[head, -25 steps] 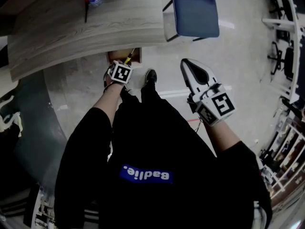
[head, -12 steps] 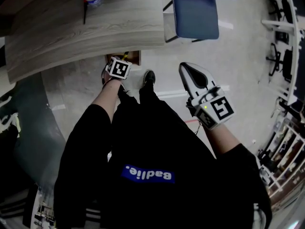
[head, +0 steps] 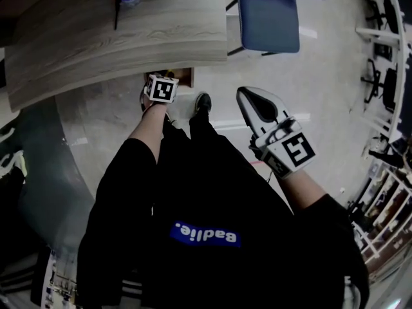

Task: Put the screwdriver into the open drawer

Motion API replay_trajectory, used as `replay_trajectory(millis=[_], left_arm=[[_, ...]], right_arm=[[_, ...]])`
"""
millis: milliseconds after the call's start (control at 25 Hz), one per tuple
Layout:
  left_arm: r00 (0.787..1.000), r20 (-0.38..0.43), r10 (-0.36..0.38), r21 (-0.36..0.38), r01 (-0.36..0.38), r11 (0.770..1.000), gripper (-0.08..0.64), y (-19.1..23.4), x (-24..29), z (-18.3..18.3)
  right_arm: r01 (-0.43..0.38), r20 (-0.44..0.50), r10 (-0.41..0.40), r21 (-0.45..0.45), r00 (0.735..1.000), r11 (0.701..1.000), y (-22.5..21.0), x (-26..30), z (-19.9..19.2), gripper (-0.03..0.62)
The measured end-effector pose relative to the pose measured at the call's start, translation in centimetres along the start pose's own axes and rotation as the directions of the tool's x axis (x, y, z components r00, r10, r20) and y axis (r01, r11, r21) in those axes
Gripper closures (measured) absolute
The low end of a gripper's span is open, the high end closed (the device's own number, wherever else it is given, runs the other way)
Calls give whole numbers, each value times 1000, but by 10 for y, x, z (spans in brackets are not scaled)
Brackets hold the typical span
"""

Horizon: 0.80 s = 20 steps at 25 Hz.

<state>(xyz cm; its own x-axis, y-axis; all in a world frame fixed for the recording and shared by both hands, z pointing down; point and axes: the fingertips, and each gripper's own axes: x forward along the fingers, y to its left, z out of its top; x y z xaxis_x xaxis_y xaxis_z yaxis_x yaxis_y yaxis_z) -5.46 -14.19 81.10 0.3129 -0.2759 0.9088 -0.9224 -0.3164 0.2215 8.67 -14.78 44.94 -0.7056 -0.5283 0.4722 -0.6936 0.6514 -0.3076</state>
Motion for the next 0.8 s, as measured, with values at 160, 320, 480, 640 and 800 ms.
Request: replay_trajectory(millis=[160, 320, 480, 640, 800], left_arm=[[999, 35, 16, -63, -14, 998, 486, 10, 4, 2], [998, 59, 17, -158, -8, 987, 486, 15, 9, 3], [996, 69, 54, -254, -35, 967, 486, 24, 11, -3], [991, 93, 92, -321, -58, 945, 486, 30, 14, -2], [989, 101, 108, -353, -65, 933, 486, 30, 20, -1]], right_arm=[[5, -15, -5, 0, 1000, 1000, 0, -2, -8, 563], [19, -30, -19, 4, 999, 1000, -4, -5, -14, 563], [20, -37, -20, 1, 999, 1000, -3, -5, -16, 563], [15, -46, -15, -1, 999, 1000, -1, -5, -19, 563], [1, -61, -1, 5, 998, 1000, 1, -4, -24, 563]])
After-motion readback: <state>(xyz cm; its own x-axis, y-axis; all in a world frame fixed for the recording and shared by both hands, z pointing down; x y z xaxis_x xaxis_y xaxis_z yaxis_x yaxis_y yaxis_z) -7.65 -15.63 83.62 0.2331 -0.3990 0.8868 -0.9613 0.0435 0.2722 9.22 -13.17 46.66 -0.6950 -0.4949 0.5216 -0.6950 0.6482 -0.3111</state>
